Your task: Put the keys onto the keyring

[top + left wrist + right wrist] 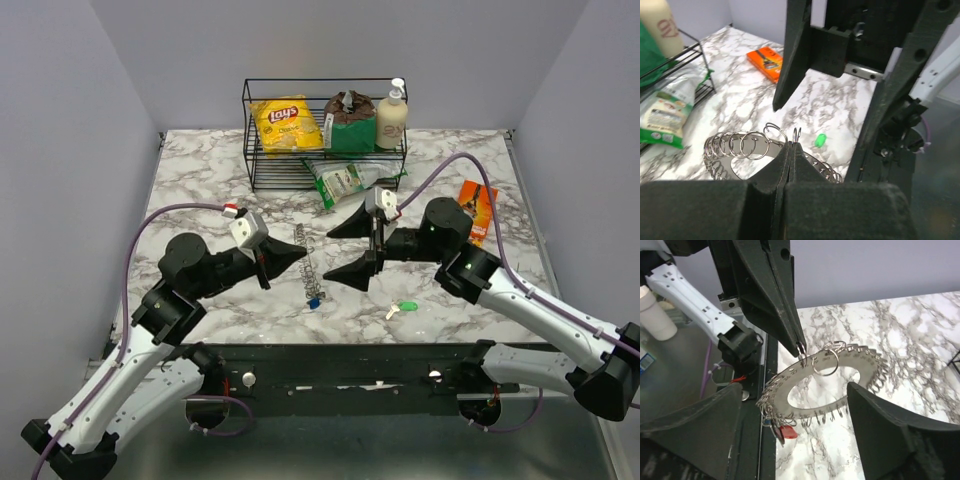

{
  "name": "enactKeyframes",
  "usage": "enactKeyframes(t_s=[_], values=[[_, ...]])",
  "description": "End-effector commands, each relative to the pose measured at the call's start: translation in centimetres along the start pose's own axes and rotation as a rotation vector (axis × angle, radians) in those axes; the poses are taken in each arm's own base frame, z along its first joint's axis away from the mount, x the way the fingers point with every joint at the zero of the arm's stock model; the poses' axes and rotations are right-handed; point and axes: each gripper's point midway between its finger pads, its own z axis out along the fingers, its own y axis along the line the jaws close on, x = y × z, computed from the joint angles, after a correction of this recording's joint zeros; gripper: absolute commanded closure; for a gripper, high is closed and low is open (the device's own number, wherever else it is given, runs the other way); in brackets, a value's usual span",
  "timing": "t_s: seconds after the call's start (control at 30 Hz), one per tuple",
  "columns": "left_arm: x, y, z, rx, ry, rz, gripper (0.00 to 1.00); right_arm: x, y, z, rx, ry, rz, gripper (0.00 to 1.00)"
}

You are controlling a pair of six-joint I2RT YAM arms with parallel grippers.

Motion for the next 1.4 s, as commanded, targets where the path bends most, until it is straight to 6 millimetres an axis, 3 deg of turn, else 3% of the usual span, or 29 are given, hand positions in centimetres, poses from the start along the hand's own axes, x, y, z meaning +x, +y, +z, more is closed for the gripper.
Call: enactKeyframes(t_s=[0.0, 0.2, 0.37, 0.57, 0.83, 0.93, 1.13, 1.17, 1.23, 1.27, 1.37], values=[[0.9, 2.9, -0.7, -0.153, 0.030, 0.088, 1.00, -0.7, -1.6, -1.0, 0.129, -0.031, -0.037, 0.00], [1.9, 4.5, -1.7, -0.243, 0.060, 0.185, 1.00, 0.8, -2.9, -1.5, 0.211, -0.007, -0.022, 0.00], [1.4, 5.1, -2.8, -0.294, 0.045, 0.285, 1.00, 3.1, -3.7, -1.7, 0.256, 0.032, 0.024, 0.00], [2.1, 5.8, -2.5, -0.312, 0.081, 0.297, 1.00, 5.3, -4.6, -2.1, 0.320, 0.079, 0.075, 0.00], [-0.6, 5.2, -1.1, -0.325, 0.021, 0.044, 1.00, 6.6, -7.1, -2.5, 0.470, 0.107, 0.170, 0.00], [0.4, 5.8, -0.1, -0.331, 0.063, 0.001, 1.00, 8.0, -8.5, -3.2, 0.565, 0.138, 0.221, 0.00], [4.5, 7.1, 1.6, -0.357, 0.180, -0.107, 1.00, 12.0, -10.8, -6.6, 0.779, 0.230, 0.352, 0.00], [4.9, 7.2, 1.8, -0.356, 0.186, -0.118, 1.00, 13.5, -10.6, -7.5, 0.804, 0.259, 0.382, 0.00], [6.1, 6.9, 2.3, -0.326, 0.192, -0.140, 1.00, 14.9, -11.5, -9.5, 0.898, 0.260, 0.454, 0.00], [6.6, 6.7, 2.4, -0.312, 0.194, -0.152, 1.00, 16.6, -11.2, -10.8, 0.926, 0.285, 0.486, 0.00], [8.0, 5.2, 3.0, -0.230, 0.169, -0.187, 1.00, 18.8, -11.3, -13.8, 1.009, 0.288, 0.583, 0.01]])
